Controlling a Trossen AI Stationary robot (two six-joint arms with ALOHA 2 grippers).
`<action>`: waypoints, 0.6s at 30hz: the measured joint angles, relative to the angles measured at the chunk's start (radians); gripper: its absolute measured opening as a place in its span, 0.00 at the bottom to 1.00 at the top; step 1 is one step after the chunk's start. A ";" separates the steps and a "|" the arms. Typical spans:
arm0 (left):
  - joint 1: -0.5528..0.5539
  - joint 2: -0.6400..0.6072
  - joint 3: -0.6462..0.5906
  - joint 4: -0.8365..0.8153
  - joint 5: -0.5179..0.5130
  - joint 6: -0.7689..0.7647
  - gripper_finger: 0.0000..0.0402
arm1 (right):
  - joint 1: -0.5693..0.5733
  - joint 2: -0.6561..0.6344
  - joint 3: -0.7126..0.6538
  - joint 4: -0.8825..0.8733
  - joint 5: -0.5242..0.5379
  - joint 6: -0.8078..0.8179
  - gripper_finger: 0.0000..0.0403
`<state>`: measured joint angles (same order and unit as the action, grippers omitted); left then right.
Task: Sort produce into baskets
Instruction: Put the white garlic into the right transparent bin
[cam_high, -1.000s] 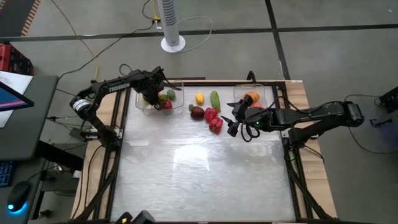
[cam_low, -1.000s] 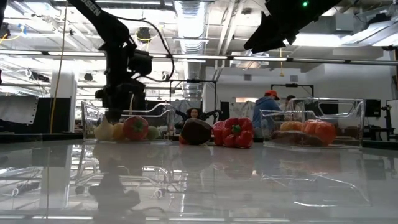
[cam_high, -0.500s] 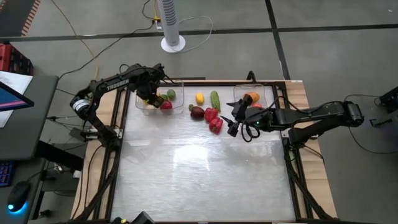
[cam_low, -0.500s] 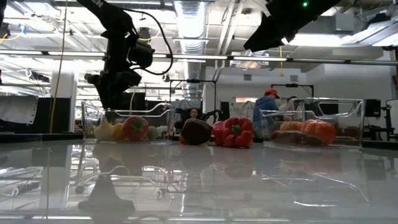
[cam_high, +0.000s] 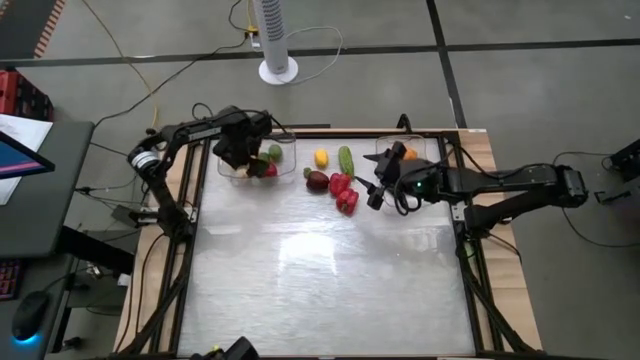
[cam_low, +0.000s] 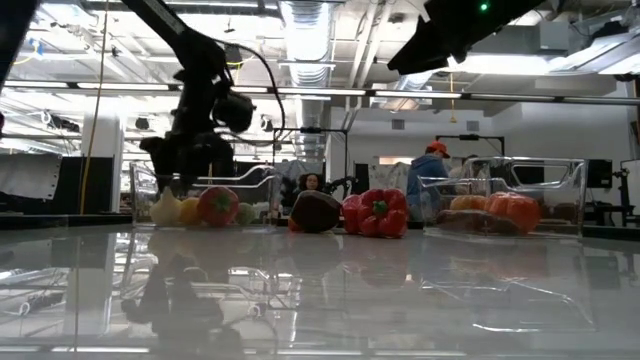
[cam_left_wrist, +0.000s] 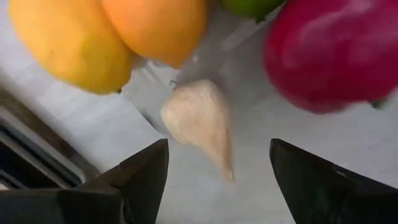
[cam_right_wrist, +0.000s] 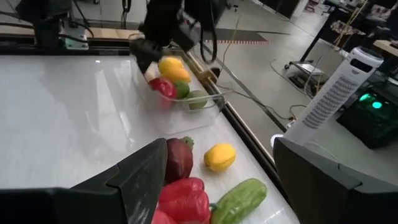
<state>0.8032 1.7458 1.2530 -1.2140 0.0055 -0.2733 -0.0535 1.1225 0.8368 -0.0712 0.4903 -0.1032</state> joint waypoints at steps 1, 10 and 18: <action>-0.001 0.017 0.000 -0.009 0.001 0.008 0.67 | -0.004 0.000 0.000 0.004 -0.011 -0.003 0.79; -0.007 0.090 0.000 -0.049 -0.022 0.033 0.67 | -0.015 0.000 0.000 0.002 -0.024 -0.008 0.79; -0.007 0.089 0.000 -0.061 -0.028 0.037 0.59 | -0.012 0.000 0.000 -0.015 -0.024 0.009 0.79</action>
<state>0.7963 1.8351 1.2530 -1.2751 -0.0227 -0.2360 -0.0650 1.1225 0.8368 -0.0859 0.4664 -0.0944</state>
